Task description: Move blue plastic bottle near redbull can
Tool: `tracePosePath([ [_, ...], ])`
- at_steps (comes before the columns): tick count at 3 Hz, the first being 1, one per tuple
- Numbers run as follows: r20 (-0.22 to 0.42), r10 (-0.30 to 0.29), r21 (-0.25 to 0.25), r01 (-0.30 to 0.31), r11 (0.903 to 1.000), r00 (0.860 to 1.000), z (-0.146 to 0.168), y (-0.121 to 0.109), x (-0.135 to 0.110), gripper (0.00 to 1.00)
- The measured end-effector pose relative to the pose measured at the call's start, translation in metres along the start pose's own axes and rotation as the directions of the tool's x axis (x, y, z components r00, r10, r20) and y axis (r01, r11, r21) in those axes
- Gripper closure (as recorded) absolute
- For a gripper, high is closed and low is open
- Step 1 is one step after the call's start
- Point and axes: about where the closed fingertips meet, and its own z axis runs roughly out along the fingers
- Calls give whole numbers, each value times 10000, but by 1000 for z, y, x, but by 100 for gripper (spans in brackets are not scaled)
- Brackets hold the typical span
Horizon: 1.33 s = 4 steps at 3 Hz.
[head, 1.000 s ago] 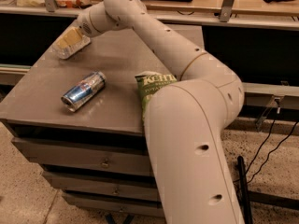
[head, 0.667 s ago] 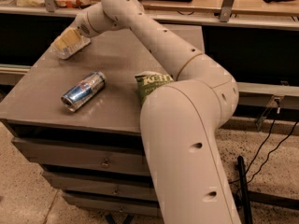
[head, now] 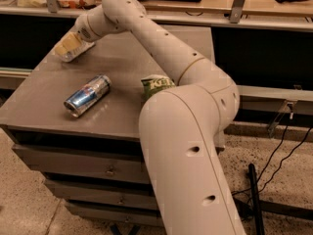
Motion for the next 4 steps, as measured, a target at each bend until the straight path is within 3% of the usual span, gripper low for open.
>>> tracePosePath([
  [1, -326, -471, -267, 463, 9986, 9984, 7, 7, 5, 26],
  [2, -622, -1317, -472, 1289, 9905, 9893, 9, 13, 4, 49],
  [3, -1144, -1766, -402, 1730, 9841, 9776, -5, 7, 15, 72],
  [4, -1245, -1821, -367, 1789, 9832, 9754, -9, 5, 17, 95],
])
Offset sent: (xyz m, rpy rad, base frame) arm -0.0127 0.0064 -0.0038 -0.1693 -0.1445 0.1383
